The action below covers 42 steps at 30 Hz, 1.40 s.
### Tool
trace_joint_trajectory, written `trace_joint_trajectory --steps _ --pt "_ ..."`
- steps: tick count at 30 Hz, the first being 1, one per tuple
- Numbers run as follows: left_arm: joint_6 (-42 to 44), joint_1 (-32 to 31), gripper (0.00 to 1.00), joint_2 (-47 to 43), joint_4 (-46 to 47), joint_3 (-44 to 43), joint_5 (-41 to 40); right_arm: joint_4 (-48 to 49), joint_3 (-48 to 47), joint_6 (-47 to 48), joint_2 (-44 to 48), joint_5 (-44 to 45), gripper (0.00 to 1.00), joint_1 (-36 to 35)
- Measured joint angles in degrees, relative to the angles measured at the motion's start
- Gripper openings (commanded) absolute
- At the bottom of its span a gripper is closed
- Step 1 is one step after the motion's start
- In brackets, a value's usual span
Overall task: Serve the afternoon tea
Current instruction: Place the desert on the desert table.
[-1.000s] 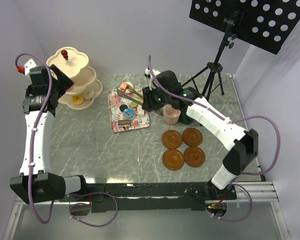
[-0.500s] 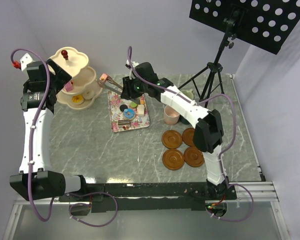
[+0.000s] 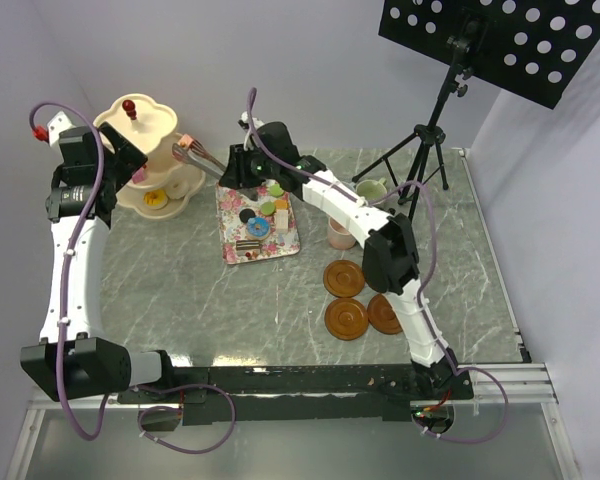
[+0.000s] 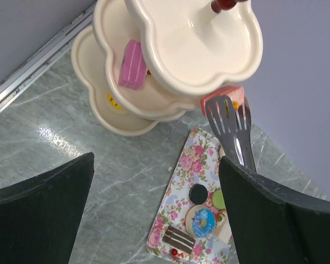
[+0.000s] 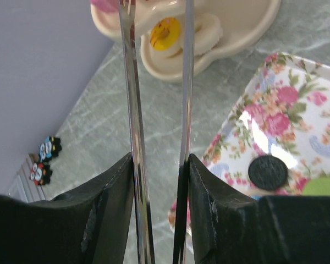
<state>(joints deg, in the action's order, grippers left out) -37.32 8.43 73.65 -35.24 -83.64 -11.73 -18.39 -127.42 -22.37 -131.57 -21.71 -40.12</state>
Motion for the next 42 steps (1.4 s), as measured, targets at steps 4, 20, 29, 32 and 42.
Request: trace_joint_trajectory --steps 4,20,29,32,42 --pt "0.00 0.00 1.00 0.00 -0.02 0.61 0.44 1.01 -5.95 -2.32 -5.62 -0.57 0.29 -0.02" --pt "-0.39 0.00 1.00 0.00 0.31 0.96 1.95 0.79 -12.15 -4.20 -11.28 -0.46 0.50 -0.39" --pt "-0.48 0.00 1.00 0.00 0.28 1.16 2.82 0.79 -12.55 -4.17 -11.30 -0.48 0.68 -0.52" --pt "-0.50 0.00 1.00 0.00 0.31 1.16 2.93 0.79 -12.96 -4.20 -11.30 -0.44 0.68 -0.52" --pt "-0.87 0.00 1.00 -0.13 0.28 1.16 2.93 1.29 -13.03 -3.69 -11.17 -0.37 0.80 -0.50"
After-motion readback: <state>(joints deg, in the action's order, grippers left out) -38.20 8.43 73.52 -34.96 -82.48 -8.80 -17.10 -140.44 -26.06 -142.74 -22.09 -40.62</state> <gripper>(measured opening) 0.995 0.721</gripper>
